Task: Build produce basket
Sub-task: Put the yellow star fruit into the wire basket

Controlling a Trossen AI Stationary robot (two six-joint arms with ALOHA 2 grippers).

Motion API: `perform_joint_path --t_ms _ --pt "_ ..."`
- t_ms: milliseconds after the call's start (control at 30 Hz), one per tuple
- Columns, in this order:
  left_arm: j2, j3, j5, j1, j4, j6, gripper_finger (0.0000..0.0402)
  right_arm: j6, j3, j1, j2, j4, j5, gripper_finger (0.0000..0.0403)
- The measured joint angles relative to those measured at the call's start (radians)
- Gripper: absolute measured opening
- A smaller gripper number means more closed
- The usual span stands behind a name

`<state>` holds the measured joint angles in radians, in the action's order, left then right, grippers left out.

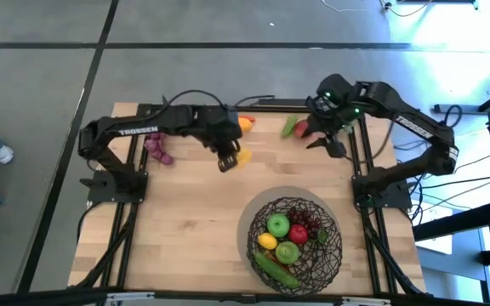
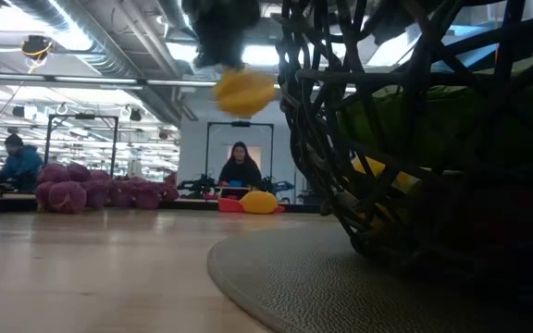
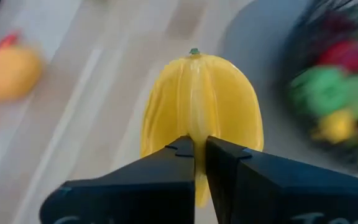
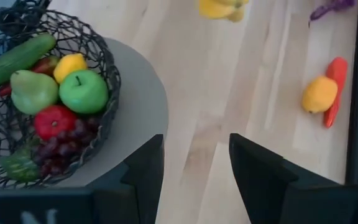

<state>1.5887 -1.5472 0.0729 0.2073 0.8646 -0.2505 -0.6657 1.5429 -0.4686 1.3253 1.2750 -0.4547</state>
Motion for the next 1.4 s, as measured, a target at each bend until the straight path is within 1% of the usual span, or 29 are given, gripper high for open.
perform_joint_path --t_ms 67,200,333,433,533,600,700,833,867,967,1033,1167,1400 --pt "0.000 -0.016 -0.008 -0.045 -0.046 -0.052 0.0001 -0.010 0.000 0.015 -0.020 0.007 0.000 0.0177" --pt "0.005 -0.034 -0.072 -0.127 -0.138 -0.114 0.0001 -0.012 0.000 0.040 -0.037 0.006 -0.009 0.0177" --pt "0.022 -0.055 -0.174 -0.189 -0.141 -0.129 0.0001 -0.020 0.000 0.076 -0.037 -0.003 -0.010 0.0177" --pt "0.027 -0.057 -0.231 -0.209 -0.153 -0.127 0.0001 -0.018 0.000 0.111 -0.037 -0.053 -0.010 0.0177" --pt "0.027 -0.058 -0.248 -0.214 -0.208 -0.094 0.0001 0.018 0.000 0.151 -0.037 -0.121 -0.010 0.0177" --pt "0.025 -0.058 -0.286 -0.213 -0.242 -0.048 0.0001 0.080 0.000 0.169 -0.037 -0.194 -0.006 0.0177" --pt "0.011 -0.059 -0.365 -0.213 -0.278 0.014 0.0001 0.199 0.000 0.183 -0.038 -0.298 0.059 0.0177" --pt "0.000 -0.057 -0.450 -0.218 -0.315 0.082 0.0001 0.300 0.000 0.185 -0.041 -0.353 0.139 0.0177" --pt "-0.002 -0.058 -0.468 -0.221 -0.347 0.103 0.0001 0.322 0.000 0.185 -0.041 -0.353 0.156 0.0177" --pt "-0.023 -0.057 -0.508 -0.222 -0.372 0.153 0.0001 0.350 0.000 0.185 -0.041 -0.365 0.205 0.0177" --pt "-0.041 -0.058 -0.526 -0.221 -0.412 0.183 0.0001 0.350 0.000 0.185 -0.041 -0.381 0.219 0.0177" --pt "-0.075 -0.059 -0.565 -0.221 -0.444 0.231 0.0001 0.351 0.000 0.185 -0.040 -0.446 0.220 0.0177" --pt "-0.093 -0.058 -0.584 -0.220 -0.477 0.286 0.0001 0.408 0.000 0.185 -0.036 -0.528 0.219 0.0177"
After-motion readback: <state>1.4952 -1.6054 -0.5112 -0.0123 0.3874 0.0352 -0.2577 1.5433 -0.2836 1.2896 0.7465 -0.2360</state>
